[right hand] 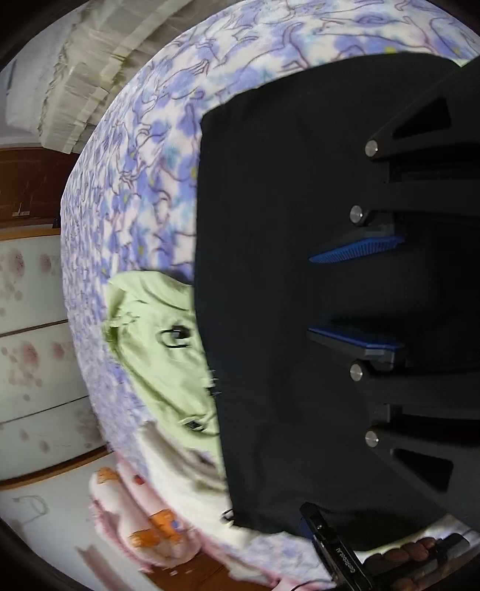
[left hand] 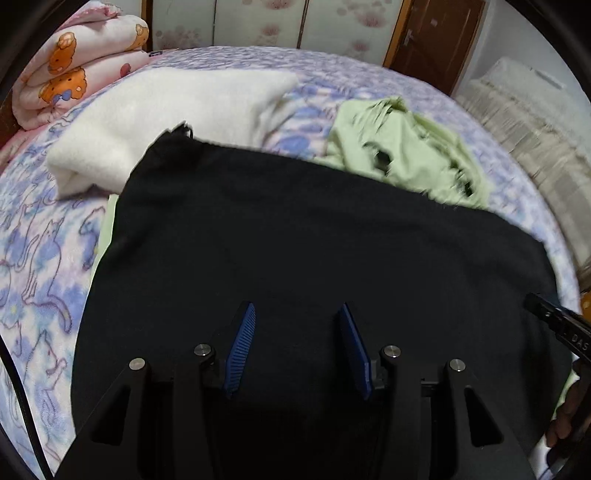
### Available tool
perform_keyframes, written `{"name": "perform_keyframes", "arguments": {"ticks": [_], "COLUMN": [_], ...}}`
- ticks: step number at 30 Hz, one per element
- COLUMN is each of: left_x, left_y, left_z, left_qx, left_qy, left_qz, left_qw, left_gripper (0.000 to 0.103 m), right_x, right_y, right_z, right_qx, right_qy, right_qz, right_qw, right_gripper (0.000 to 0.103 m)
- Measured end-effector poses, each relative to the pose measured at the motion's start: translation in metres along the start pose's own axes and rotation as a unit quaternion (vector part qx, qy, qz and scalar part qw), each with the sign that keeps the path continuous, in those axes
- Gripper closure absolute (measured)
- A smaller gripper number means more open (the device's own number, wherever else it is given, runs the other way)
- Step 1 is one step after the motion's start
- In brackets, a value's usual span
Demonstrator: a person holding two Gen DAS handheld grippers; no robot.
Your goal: Fold large clothes
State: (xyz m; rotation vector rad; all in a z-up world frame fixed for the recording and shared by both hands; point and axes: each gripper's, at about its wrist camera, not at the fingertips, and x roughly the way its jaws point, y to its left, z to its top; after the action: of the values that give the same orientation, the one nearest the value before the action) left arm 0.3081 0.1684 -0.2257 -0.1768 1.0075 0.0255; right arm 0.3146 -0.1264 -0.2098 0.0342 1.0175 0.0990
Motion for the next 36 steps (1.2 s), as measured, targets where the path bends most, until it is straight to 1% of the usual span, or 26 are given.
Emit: {"name": "perform_keyframes", "arguments": {"ticks": [2,4,5,7,10,12,14,16,18,19,21,23,25,27,28,29,30,32,34,35,36], "left_x": [0.001,0.001,0.002,0.001,-0.002,-0.006,-0.010,-0.021,-0.035,-0.047,-0.065,-0.084,-0.091,-0.095,-0.094,-0.092,-0.091,-0.089,-0.089,-0.090,-0.091], "left_y": [0.006,0.020,0.029,0.050,0.071,0.077,0.075,0.071,0.071,0.067,0.060,0.044,0.032,0.021,0.014,0.013,0.013,0.021,0.033,0.041,0.049], "left_z": [0.000,0.001,0.001,-0.003,-0.008,-0.010,-0.010,-0.011,-0.015,-0.019,-0.029,-0.044,-0.059,-0.076,-0.089,-0.097,-0.106,-0.118,-0.125,-0.128,-0.130], "left_qx": [0.005,0.008,0.008,0.004,-0.002,-0.002,-0.004,-0.007,-0.014,-0.020,-0.024,-0.031,-0.031,-0.028,-0.021,-0.018,-0.019,-0.025,-0.035,-0.040,-0.046], "left_qy": [-0.004,-0.005,-0.005,-0.004,-0.005,-0.006,-0.004,-0.004,-0.011,-0.018,-0.027,-0.030,-0.018,-0.007,0.001,0.006,0.010,0.009,0.016,0.016,0.017], "left_qz": [0.010,0.037,0.048,0.073,0.094,0.094,0.095,0.097,0.083,0.068,0.053,0.026,0.002,-0.006,-0.004,0.007,0.022,0.040,0.062,0.064,0.062], "left_qw": [0.9999,0.9993,0.9988,0.9973,0.9956,0.9955,0.9954,0.9952,0.9964,0.9973,0.9980,0.9987,0.9994,0.9996,0.9998,0.9998,0.9995,0.9988,0.9973,0.9970,0.9969], "left_gripper": [0.056,0.055,0.055,0.055,0.054,0.054,0.054,0.054,0.054,0.054,0.054,0.053,0.052,0.052,0.052,0.052,0.052,0.052,0.050,0.050,0.050], "right_x": [0.008,0.005,0.001,-0.004,-0.011,-0.019,-0.027,-0.039,-0.055,-0.064,-0.079,-0.087,-0.093,-0.095,-0.095,-0.093,-0.090,-0.082,-0.074,-0.068,-0.066], "right_y": [-0.011,-0.032,-0.051,-0.084,-0.127,-0.144,-0.152,-0.151,-0.140,-0.130,-0.106,-0.081,-0.048,-0.019,-0.008,0.008,0.017,0.021,0.010,-0.006,-0.021], "right_z": [-0.005,-0.009,-0.011,-0.017,-0.026,-0.031,-0.034,-0.036,-0.037,-0.040,-0.047,-0.051,-0.062,-0.075,-0.080,-0.089,-0.095,-0.105,-0.112,-0.116,-0.118], "right_qx": [0.002,0.012,0.025,0.049,0.076,0.095,0.112,0.123,0.122,0.114,0.095,0.077,0.051,0.019,0.007,-0.016,-0.030,-0.039,-0.032,-0.019,-0.009], "right_qy": [0.002,-0.006,-0.009,-0.011,-0.006,-0.003,0.002,-0.001,-0.012,-0.019,-0.031,-0.030,-0.024,-0.015,-0.013,-0.006,-0.001,0.013,0.032,0.046,0.050], "right_qz": [-0.016,-0.043,-0.074,-0.102,-0.131,-0.128,-0.115,-0.103,-0.088,-0.084,-0.069,-0.031,0.002,0.025,0.033,0.042,0.040,0.031,0.016,0.001,-0.011], "right_qw": [1.000,0.999,0.997,0.994,0.988,0.987,0.987,0.987,0.989,0.990,0.993,0.996,0.998,0.999,0.999,0.999,0.999,0.999,0.999,0.999,0.999], "right_gripper": [0.069,0.070,0.070,0.070,0.070,0.070,0.070,0.070,0.069,0.068,0.067,0.067,0.067,0.067,0.067,0.067,0.068,0.068,0.068,0.068,0.068]}}
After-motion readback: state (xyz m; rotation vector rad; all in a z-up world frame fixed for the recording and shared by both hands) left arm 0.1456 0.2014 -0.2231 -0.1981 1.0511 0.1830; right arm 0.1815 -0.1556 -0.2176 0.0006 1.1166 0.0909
